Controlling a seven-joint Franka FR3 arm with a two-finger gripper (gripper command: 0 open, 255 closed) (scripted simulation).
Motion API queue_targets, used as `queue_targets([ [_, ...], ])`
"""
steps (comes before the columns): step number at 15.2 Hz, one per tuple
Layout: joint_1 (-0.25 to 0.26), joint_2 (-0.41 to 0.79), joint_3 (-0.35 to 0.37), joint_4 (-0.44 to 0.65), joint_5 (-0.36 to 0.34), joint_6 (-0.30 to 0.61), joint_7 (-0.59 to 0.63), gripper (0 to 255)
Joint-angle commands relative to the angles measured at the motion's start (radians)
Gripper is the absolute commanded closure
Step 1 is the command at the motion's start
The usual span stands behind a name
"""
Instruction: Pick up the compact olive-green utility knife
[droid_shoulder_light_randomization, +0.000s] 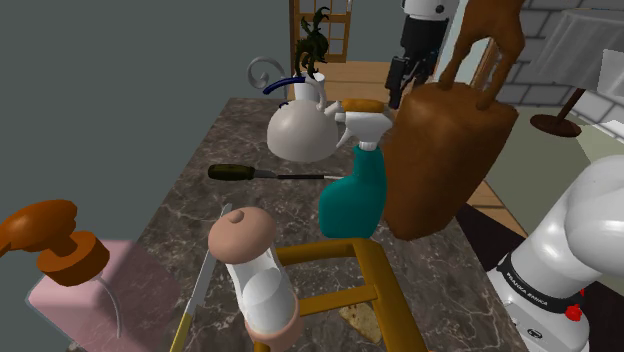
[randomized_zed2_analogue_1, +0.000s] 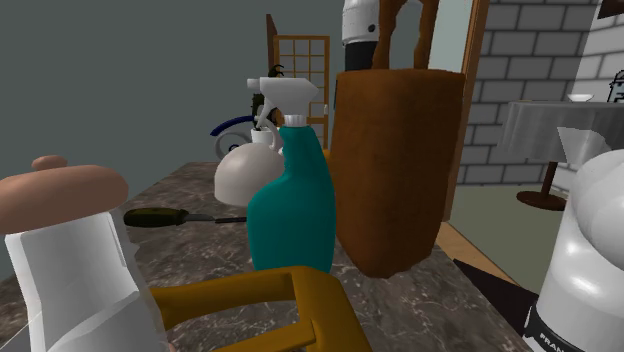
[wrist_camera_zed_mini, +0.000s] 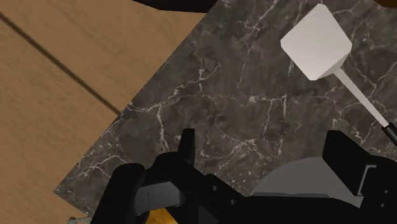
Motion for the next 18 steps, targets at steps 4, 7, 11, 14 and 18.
queue_targets([
  [4,0.050,0.134,0.048,0.059,0.029,0.083,0.000,0],
  [7,0.076,0.218,0.077,0.107,0.040,0.125,-0.001,0],
  [11,0.109,0.330,0.115,0.181,0.047,0.171,0.000,0],
  [14,0.133,0.415,0.144,0.244,0.046,0.198,0.003,0],
  [18,0.166,0.529,0.180,0.339,0.035,0.224,0.008,0],
])
